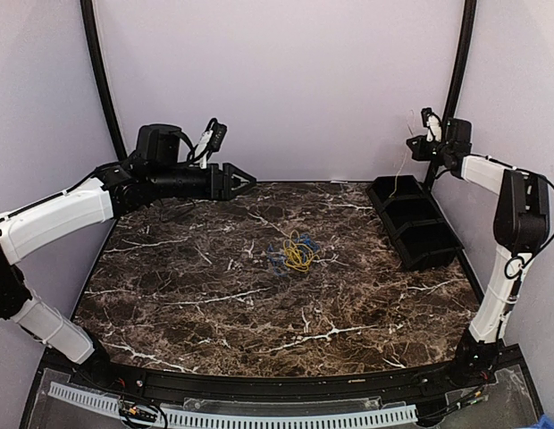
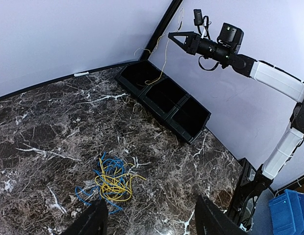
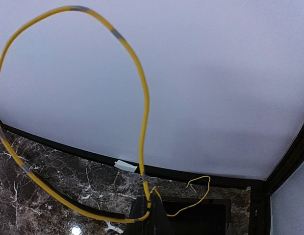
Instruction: Untangle the cables
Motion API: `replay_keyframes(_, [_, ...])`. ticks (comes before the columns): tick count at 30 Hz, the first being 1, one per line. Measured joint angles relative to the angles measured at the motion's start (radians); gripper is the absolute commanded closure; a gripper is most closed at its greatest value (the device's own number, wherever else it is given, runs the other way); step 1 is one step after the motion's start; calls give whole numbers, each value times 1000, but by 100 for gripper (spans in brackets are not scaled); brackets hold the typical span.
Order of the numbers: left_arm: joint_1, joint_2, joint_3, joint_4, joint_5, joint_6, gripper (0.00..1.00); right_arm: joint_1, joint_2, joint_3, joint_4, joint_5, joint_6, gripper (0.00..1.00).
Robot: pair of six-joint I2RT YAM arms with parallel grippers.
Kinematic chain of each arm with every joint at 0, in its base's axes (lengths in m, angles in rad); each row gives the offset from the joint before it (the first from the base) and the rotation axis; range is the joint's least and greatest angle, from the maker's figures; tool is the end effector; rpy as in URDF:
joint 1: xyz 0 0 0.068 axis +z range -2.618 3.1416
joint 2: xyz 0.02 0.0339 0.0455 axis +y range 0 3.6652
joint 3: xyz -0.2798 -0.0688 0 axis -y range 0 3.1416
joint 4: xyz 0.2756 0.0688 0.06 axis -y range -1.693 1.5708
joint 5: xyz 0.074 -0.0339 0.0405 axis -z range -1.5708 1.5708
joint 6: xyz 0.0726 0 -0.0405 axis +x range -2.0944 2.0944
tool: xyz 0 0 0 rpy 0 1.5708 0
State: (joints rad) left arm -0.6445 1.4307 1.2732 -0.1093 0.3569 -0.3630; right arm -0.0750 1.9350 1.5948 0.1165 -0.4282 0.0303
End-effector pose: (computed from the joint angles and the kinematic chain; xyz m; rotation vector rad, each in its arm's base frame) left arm 0.3041 -0.2603 0.3691 0.5338 1.8736 -1.0160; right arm 0.5368 -0.0101 0.3085 -0.2125 1.7748 0.3514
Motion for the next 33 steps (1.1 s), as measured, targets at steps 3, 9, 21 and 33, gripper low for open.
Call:
replay_keyframes(3, [0,0,0,4,2,0,36,0,0,-12,-23,2,0,100])
replay_keyframes(9, [0,0,-1,11,3,-1,36,0,-21,-53,-66,4,5,100])
replay_keyframes(21, [0,0,-6,18,7,-4,36,0,-22,-57,-177,17,47,100])
replay_keyframes(33, [0,10,-14,33,24,-4,37,0,-147,-132,-142,-3,43,100])
